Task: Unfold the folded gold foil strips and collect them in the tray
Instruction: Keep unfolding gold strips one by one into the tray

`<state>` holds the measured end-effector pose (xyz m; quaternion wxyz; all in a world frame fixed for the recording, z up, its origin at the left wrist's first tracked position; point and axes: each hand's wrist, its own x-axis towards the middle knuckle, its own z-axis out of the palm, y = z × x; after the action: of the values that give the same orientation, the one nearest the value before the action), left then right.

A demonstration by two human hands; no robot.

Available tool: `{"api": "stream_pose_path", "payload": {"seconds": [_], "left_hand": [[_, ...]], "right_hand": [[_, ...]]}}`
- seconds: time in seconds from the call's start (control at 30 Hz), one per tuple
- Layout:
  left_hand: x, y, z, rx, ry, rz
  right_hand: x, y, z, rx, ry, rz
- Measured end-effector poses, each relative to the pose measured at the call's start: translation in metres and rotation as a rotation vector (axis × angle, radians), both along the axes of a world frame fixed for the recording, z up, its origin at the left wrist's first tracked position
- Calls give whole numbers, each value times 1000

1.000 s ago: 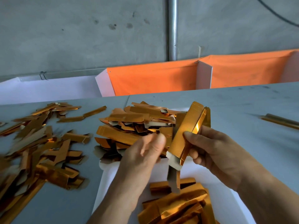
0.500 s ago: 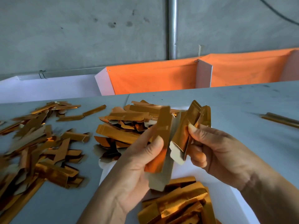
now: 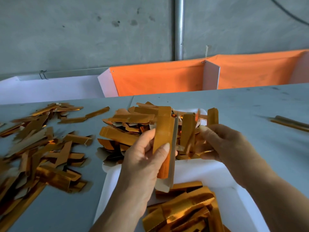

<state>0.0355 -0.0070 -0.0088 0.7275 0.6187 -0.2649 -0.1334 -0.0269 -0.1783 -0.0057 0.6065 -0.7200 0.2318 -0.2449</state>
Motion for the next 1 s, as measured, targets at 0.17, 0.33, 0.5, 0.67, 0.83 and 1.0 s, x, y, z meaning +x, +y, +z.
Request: {"api": "stream_pose_path", "payload": {"seconds": [0.17,0.33,0.5,0.67,0.83,1.0], "left_hand": [[-1,-2,-3,31,-65,68],[0,-3,-4,66,-109,94],[-1,-4,-8,161,-228,197],[-4,-6,-8,249,-347,202],[-5,-1,-4,253,-274,81],[-13,-3,-4,349,-392,48]], "right_hand": [[-16,4,16,-81,-45,137],[-16,24,20,-40,174,491],[-14,27,21,-61,139,394],[-11,34,18,-74,113,393],[-14,30,21,47,89,407],[-13,30,21,-29,115,338]]}}
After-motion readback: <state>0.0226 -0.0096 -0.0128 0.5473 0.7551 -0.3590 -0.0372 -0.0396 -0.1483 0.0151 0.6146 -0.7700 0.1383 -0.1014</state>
